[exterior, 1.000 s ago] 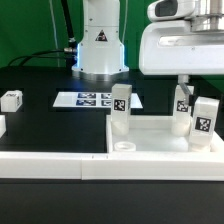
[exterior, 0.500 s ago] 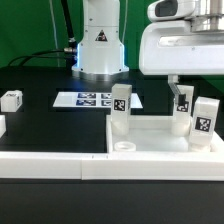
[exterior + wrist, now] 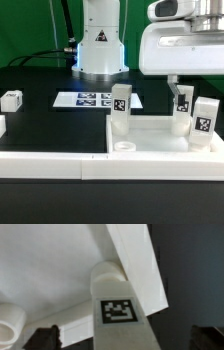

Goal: Assemble square table

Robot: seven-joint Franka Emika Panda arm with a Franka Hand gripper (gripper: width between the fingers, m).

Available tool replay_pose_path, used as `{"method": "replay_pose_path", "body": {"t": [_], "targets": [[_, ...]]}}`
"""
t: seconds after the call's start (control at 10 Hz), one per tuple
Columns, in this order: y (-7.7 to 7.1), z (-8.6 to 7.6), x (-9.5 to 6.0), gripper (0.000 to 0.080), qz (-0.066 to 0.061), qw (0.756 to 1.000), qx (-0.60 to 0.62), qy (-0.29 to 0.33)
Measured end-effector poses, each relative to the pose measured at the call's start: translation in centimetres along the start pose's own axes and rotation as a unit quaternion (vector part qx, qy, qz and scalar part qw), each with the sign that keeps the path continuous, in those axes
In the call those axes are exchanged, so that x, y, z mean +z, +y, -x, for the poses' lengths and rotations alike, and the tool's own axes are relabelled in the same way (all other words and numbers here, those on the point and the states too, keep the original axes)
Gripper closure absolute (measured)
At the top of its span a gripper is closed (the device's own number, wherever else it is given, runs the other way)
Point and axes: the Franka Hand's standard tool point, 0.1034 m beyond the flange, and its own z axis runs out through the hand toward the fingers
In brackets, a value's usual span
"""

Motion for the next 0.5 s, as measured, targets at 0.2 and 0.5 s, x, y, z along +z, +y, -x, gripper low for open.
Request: {"method": "replay_pose_path", "body": {"t": [0.2, 0.5], "targets": [[0.2, -0.5, 0.1, 0.015, 0.01, 0.999, 0.04, -0.032], [0.5, -0.4, 1.3, 0.015, 0.011, 0.997, 0.064, -0.042]]}}
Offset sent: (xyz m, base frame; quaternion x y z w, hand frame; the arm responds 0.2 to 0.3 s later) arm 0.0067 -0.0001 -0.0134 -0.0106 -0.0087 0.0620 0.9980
